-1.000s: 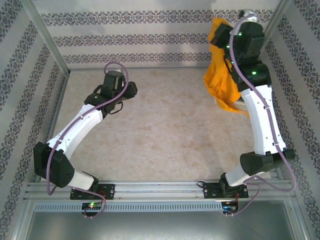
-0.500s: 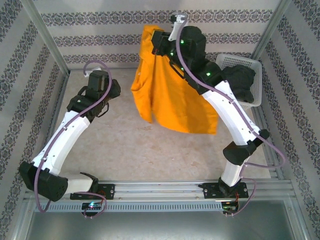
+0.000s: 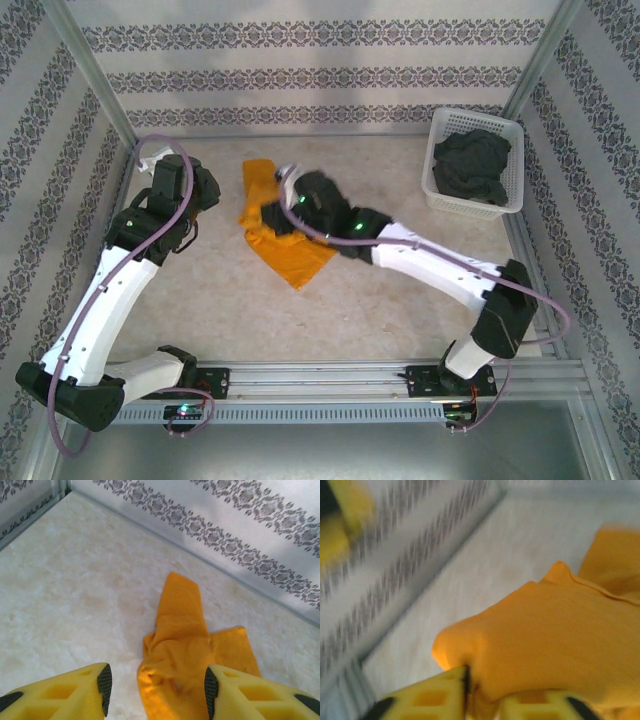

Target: Fold and stack the t-shirts

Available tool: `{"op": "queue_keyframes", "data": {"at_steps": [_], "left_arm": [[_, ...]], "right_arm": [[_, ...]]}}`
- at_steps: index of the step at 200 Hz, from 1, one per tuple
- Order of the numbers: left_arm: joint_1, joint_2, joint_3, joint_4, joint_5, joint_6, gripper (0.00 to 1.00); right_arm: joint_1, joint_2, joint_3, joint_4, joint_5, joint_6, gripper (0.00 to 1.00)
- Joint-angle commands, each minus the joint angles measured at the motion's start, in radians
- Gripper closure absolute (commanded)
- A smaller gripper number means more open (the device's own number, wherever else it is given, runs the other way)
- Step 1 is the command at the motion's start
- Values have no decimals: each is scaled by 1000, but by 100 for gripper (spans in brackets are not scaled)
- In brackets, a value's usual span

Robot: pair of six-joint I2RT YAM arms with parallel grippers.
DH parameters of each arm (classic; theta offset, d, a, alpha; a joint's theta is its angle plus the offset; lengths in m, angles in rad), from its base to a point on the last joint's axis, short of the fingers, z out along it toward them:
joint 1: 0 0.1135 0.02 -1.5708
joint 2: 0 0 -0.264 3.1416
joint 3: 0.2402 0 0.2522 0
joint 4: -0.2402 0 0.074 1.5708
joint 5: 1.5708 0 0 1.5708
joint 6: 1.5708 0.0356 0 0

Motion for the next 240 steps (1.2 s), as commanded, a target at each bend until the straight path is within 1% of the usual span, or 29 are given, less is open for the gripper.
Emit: {"op": "queue_keyframes", "data": {"at_steps": [1, 7, 16, 29, 42, 49, 63, 72, 78, 90, 108, 122, 134, 173, 203, 218, 240], "left_arm": [[11, -15, -49, -98, 33, -70, 46], [10, -18, -65, -102, 44, -81, 46], [10, -22, -91, -112, 60, -101, 46], [11, -29, -125, -123, 83, -128, 45], [10, -29, -158, -137, 119, -162, 44], [10, -27, -178, -147, 147, -190, 44], [3, -19, -244, -140, 219, -263, 44], [-7, -22, -303, -124, 265, -330, 43], [-22, -25, -347, -101, 293, -377, 42], [-52, -35, -442, -37, 351, -487, 38], [-121, -34, -559, 77, 414, -647, 33], [-158, -26, -603, 96, 411, -751, 28], [-168, -27, -622, 100, 408, -816, 25], [-186, -43, -668, 169, 418, -1069, 22], [-266, -38, -663, 219, 379, -1331, 20], [-288, -11, -644, 210, 371, -1402, 20], [-289, 38, -660, 252, 352, -1461, 22]], "right_arm": [[34, 47, -52, -6, -279, -46, 58], [44, 50, -64, -18, -290, -58, 51], [51, 40, -85, -23, -279, -73, 45], [43, -2, -107, -25, -207, -78, 38], [-4, -49, -131, -13, -137, -51, 33], [-51, -69, -146, -13, -103, -15, 31], [-151, -94, -186, -6, -50, 63, 31], [-208, -95, -195, -43, 3, 105, 32], [-249, -89, -199, -65, 15, 132, 32], [-323, -81, -216, -79, 8, 202, 33], [-399, -74, -274, -3, -43, 304, 33], [-417, -59, -273, -5, -47, 327, 34], [-425, -40, -261, -18, -53, 341, 34], [-440, 27, -240, -5, -100, 391, 36], [-450, 57, -234, 5, -109, 415, 37], [-451, 62, -226, 7, -108, 416, 37], [-452, 65, -225, 11, -109, 417, 38]]}}
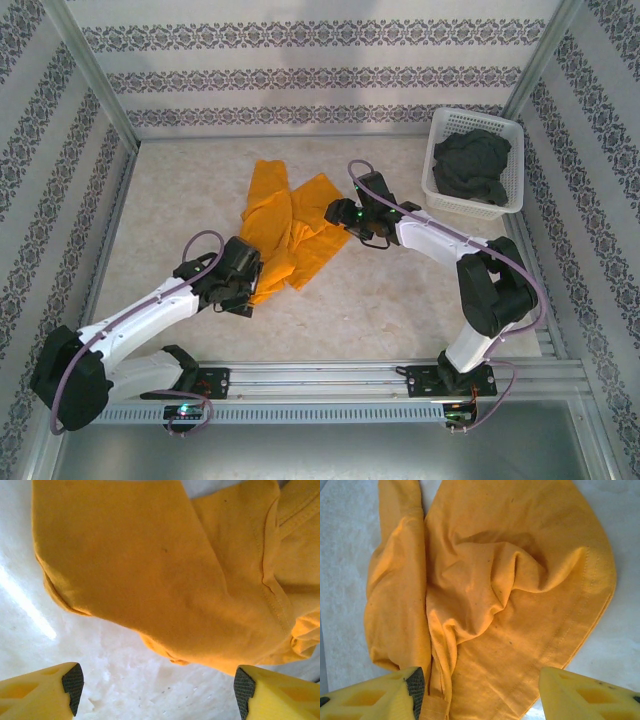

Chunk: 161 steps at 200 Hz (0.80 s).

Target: Fold and stack the t-shirts

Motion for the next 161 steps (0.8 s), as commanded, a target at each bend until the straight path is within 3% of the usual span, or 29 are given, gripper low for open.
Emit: {"op": "queue_keyframes", "data": {"at_steps": [1, 21, 32, 46, 56, 101, 124, 161], "left_arm": [[-12, 50, -4, 57, -41, -216, 22], [10, 107, -56, 155, -68, -249, 30], [34, 142, -74, 216, -79, -235, 39], [79, 180, -88, 291, -80, -180, 70], [120, 187, -90, 315, -72, -132, 100], [322, -87, 3, 19, -185, 162, 100], [422, -215, 25, 35, -190, 289, 100], [482, -295, 51, 91, -236, 400, 100]], "right_arm": [[-8, 8, 35, 23, -15, 21, 38], [-10, 13, 36, 24, -22, 28, 38], [-12, 14, 35, 22, -21, 37, 39], [-16, 17, 31, 10, -13, 55, 40], [-23, 23, 29, -3, -4, 79, 40], [-61, 49, 26, -69, 82, 258, 44], [-58, 86, 56, -77, 77, 345, 45], [-29, 128, 137, -97, 119, 416, 49]]}}
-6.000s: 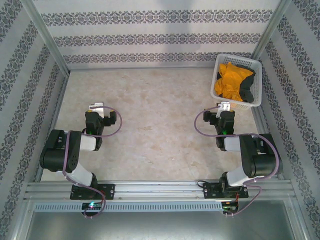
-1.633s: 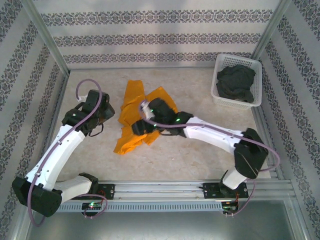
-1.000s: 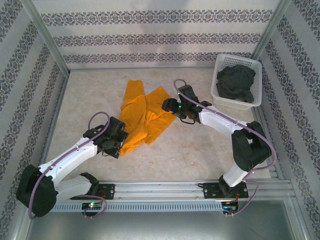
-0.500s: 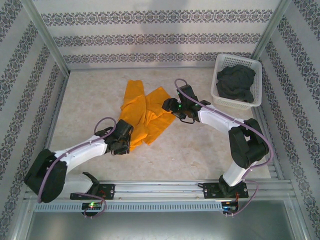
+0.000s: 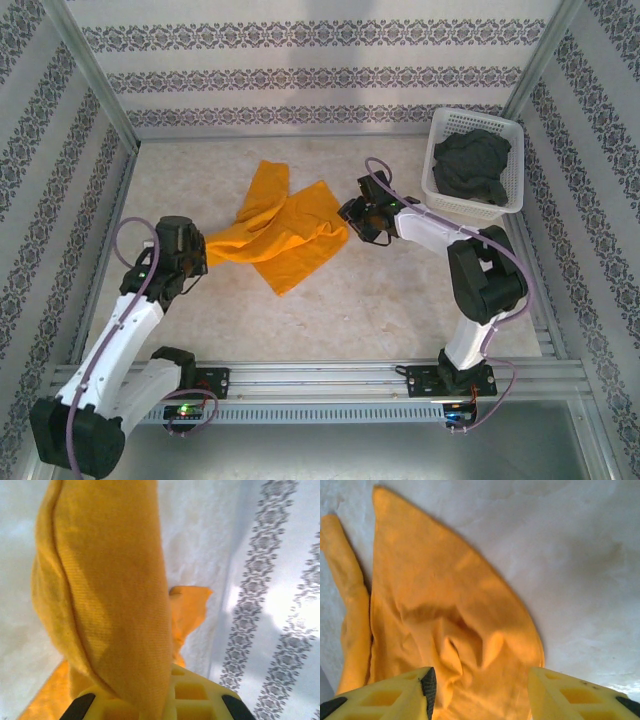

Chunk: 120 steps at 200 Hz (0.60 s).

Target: Fold and stack the t-shirts

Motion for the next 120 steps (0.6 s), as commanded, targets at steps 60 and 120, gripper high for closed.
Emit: {"op": "queue_keyframes", "data": {"at_steps": [60, 120], "left_arm": [[50, -10, 60, 93, -42, 271, 100], [61, -1, 93, 141, 19, 333, 100]], "right_arm": [[80, 260, 376, -118, 126, -21, 46], [57, 510, 670, -238, 164, -274, 43]]}}
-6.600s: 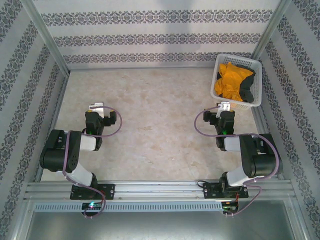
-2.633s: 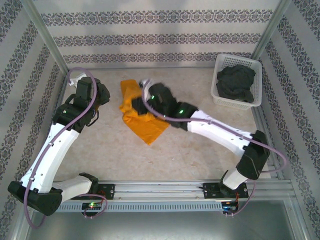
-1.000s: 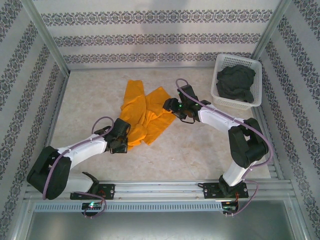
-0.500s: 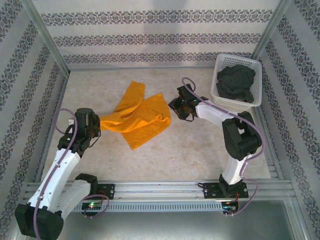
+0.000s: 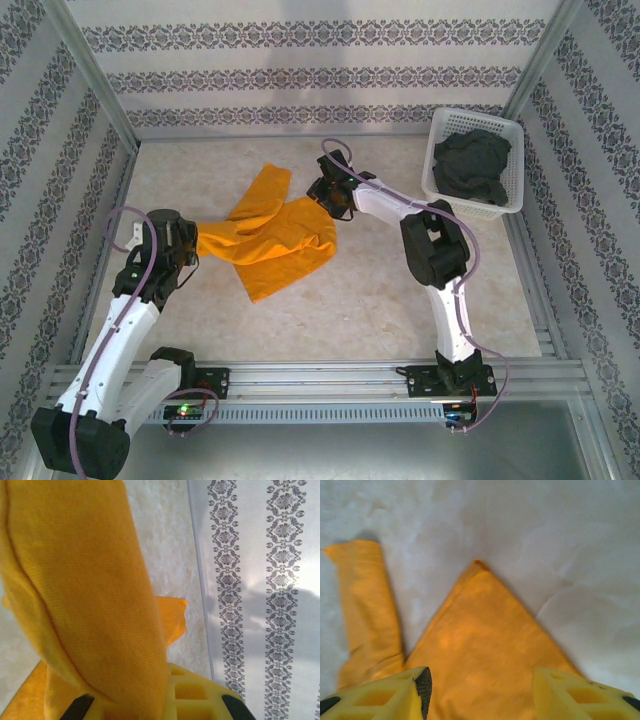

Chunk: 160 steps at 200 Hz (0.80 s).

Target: Fold and stack the t-shirts

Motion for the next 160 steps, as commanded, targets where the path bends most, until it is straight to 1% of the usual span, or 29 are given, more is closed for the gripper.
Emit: {"op": "queue_keyframes", "data": {"at_steps": [1, 9, 35, 58, 76, 86, 92, 102, 112, 125, 144, 160], "left_arm": [[17, -2, 56, 62, 26, 69, 100], [17, 0, 65, 57, 34, 81, 100], [19, 2, 78, 36, 49, 105, 100], [27, -2, 73, 23, 60, 118, 100], [34, -4, 76, 9, 70, 131, 100], [40, -3, 78, 2, 76, 137, 100], [46, -1, 79, -2, 83, 141, 100], [58, 3, 83, -5, 98, 149, 100], [70, 7, 85, -10, 111, 155, 100], [90, 15, 88, -10, 134, 163, 100], [132, 36, 89, 3, 189, 174, 100], [169, 65, 101, 31, 233, 185, 100]], "right_arm": [[-16, 78, 128, -115, 45, -151, 43], [-12, 106, 168, -141, 51, -190, 43], [4, 230, 354, -327, 71, -259, 43], [13, 312, 454, -383, 48, -262, 45], [11, 355, 510, -411, 23, -249, 53], [8, 365, 524, -411, 11, -247, 63], [5, 367, 526, -410, 10, -251, 71], [-1, 360, 523, -405, 15, -258, 84], [-10, 335, 503, -385, 32, -270, 100], [-25, 271, 441, -321, 53, -284, 100], [-59, 138, 342, -208, 59, -298, 100], [-93, 50, 322, -174, 48, -312, 100]]}}
